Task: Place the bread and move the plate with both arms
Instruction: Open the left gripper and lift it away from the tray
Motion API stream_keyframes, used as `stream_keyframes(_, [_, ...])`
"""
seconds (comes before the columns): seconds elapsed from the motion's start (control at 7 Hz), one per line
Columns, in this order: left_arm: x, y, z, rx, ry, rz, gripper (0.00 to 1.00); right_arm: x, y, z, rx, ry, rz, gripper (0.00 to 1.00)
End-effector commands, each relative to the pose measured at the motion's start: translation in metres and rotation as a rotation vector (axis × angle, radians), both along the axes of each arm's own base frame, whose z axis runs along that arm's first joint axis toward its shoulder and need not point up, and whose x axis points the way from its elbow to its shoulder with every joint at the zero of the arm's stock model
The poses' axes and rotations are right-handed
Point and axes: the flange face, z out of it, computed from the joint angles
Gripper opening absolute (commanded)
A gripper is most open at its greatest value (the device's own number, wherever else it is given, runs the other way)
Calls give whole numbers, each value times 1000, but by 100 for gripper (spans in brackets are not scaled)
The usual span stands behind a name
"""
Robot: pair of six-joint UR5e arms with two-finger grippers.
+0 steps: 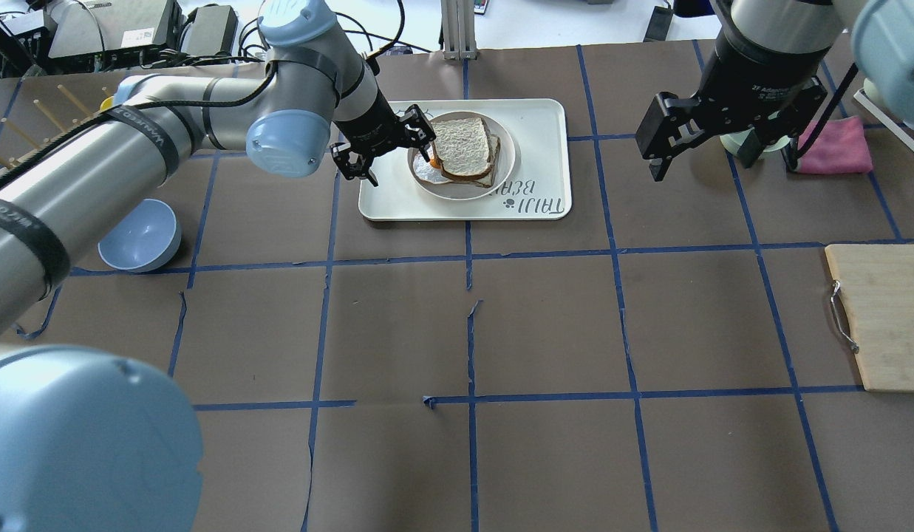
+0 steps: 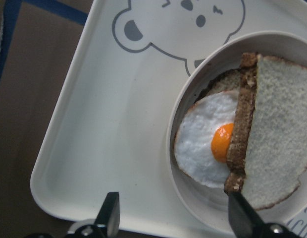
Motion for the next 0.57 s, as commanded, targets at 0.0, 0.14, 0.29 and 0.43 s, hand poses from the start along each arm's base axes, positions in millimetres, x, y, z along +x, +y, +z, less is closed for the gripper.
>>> stream_keyframes(0.0, [5,79,104,70,-39,-74,100,-1,0,0,0,3,0,100])
stream_keyframes(0.14, [16,113,142,77,-92,-110,100,1,0,0,0,-4,1,100])
stream_keyframes(0.29, [24,141,173,35,-129,-152,100,0,0,0,0,2,1,100])
stream_keyframes(0.43, [32,155,192,-15,-187,-200,100,2,0,1,-3,-10,1,100])
